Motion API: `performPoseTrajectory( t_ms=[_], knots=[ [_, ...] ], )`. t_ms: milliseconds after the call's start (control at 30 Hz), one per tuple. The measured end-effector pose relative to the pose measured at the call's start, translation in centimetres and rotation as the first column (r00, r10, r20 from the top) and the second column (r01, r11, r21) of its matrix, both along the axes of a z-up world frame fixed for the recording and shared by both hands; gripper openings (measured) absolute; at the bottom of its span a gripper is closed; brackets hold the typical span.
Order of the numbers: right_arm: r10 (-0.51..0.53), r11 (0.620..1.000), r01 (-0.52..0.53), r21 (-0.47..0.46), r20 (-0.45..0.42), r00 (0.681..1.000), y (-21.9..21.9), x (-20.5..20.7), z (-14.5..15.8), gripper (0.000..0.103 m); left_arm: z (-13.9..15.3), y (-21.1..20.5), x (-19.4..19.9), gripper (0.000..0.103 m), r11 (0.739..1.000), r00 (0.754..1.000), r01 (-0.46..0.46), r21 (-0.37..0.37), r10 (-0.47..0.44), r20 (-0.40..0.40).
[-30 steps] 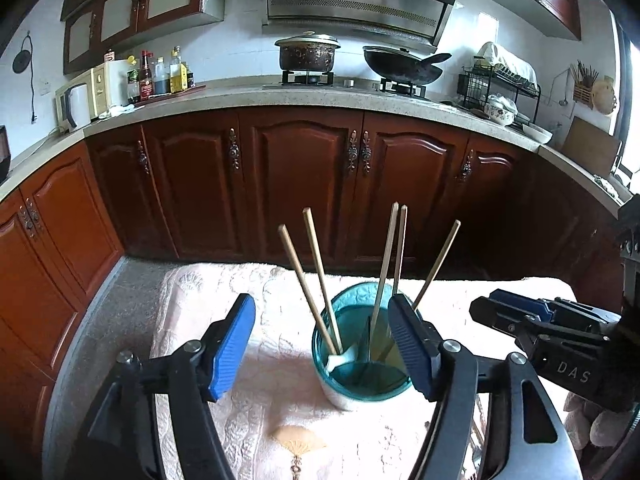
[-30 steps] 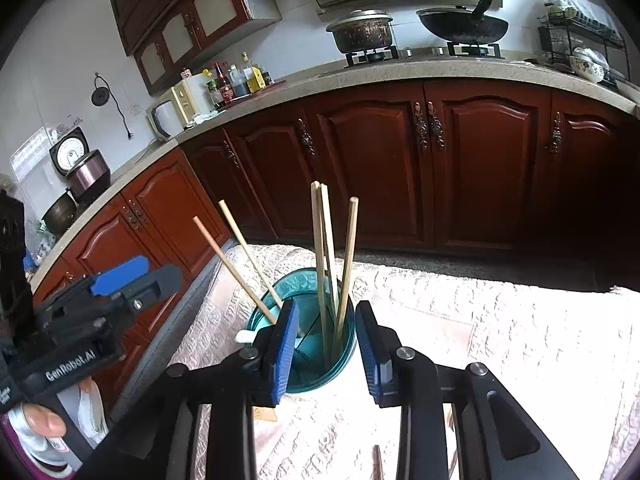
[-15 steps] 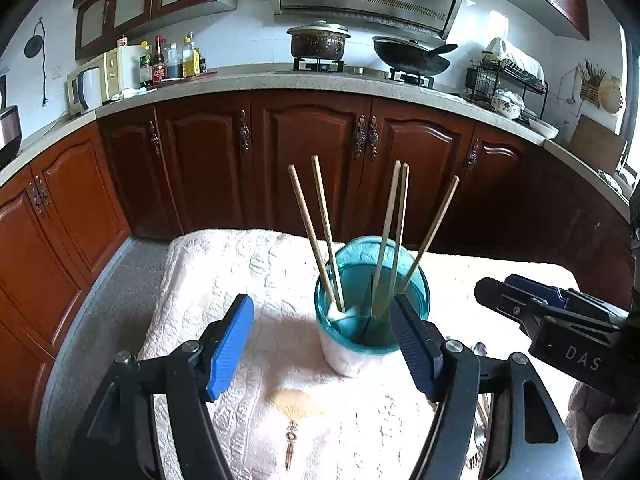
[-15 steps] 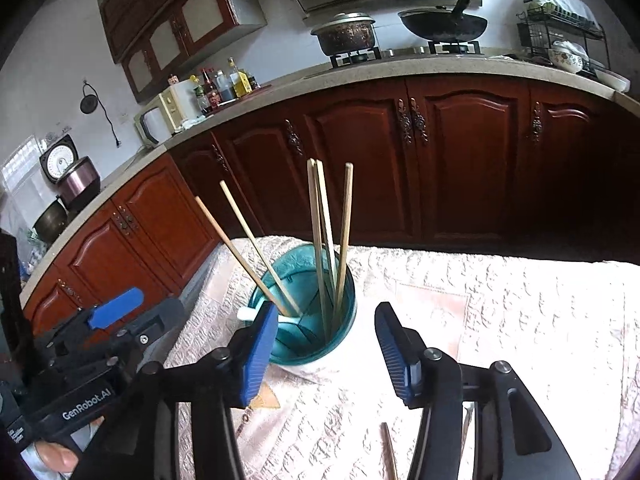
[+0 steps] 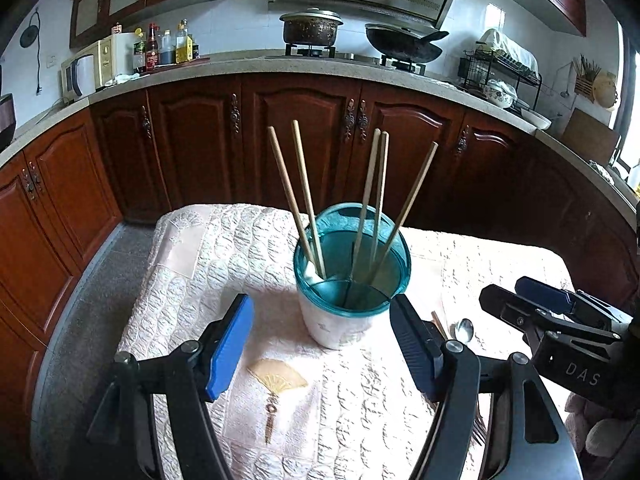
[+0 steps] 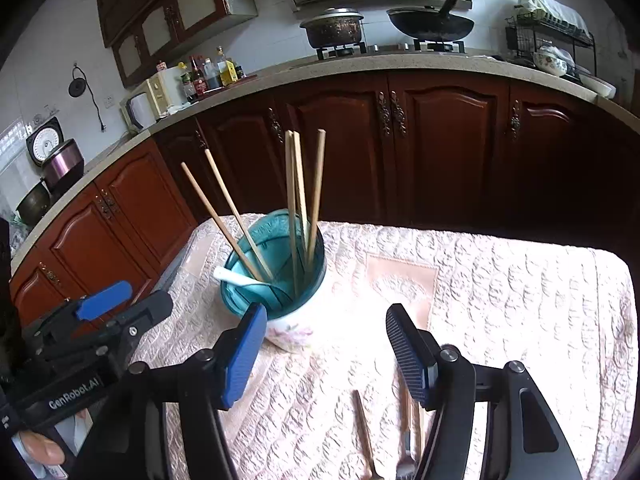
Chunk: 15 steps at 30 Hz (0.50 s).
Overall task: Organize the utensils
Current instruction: 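Move both open grippers back toward the metal spoon and forks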
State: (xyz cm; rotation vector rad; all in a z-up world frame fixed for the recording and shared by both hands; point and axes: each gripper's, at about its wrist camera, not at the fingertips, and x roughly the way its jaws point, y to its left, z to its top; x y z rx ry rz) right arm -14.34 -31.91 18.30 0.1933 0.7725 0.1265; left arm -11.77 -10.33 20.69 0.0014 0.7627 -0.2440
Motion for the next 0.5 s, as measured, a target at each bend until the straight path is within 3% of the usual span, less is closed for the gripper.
performPoseTrajectory(
  t_ms=[500],
  knots=[
    [-0.071, 0.997, 0.071, -0.01, -0.048, 0.996, -2.7, -2.4, -1.6, 0.066, -2.0, -3.1, -2.2, 0.071, 0.999, 0.997, 0.052, 0.007, -0.052, -0.054]
  ],
)
